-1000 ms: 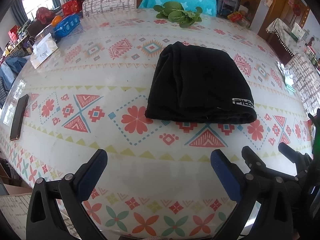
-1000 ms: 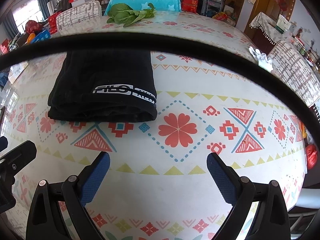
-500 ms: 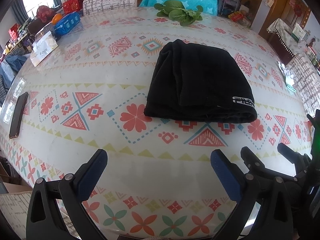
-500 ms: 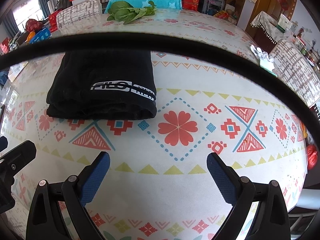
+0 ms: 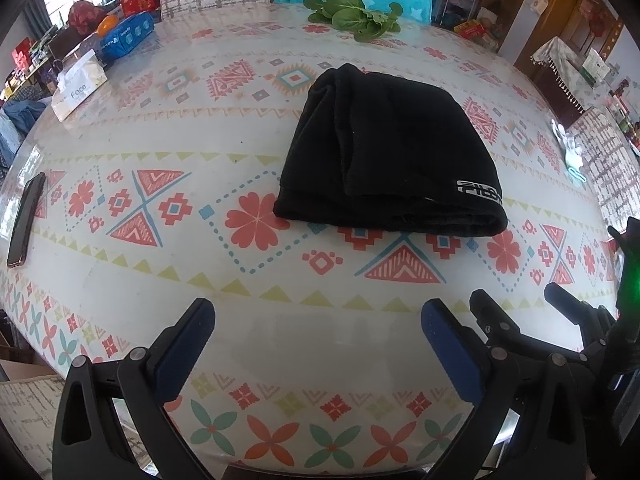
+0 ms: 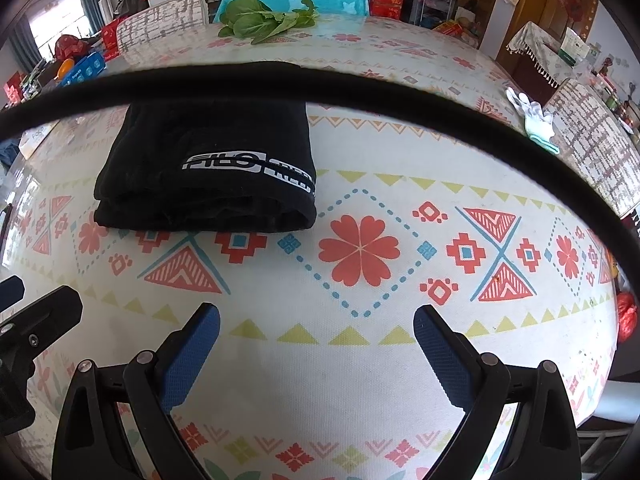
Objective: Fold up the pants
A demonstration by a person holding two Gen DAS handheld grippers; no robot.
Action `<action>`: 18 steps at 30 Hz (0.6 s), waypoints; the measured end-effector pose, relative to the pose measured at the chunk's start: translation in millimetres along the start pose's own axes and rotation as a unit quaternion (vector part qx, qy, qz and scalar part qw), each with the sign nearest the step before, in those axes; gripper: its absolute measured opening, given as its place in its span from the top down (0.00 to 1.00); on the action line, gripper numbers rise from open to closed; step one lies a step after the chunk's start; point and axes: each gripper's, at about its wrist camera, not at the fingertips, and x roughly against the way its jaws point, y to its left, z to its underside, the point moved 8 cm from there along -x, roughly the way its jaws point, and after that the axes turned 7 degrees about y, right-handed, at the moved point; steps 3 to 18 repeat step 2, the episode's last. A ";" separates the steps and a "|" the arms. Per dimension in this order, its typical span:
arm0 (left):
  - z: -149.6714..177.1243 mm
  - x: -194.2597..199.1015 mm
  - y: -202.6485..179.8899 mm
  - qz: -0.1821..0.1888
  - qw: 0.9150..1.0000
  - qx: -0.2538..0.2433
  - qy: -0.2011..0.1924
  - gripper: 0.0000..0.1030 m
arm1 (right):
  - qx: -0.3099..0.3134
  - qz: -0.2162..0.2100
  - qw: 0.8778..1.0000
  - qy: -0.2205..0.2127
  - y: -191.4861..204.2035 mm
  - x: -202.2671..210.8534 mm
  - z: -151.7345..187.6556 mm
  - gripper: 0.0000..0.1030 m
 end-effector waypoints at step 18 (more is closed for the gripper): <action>0.1 1.0 -2.2 0.000 1.000 -0.002 -0.001 0.00 | 0.001 -0.001 1.000 -0.001 -0.6 0.3 -0.1 0.03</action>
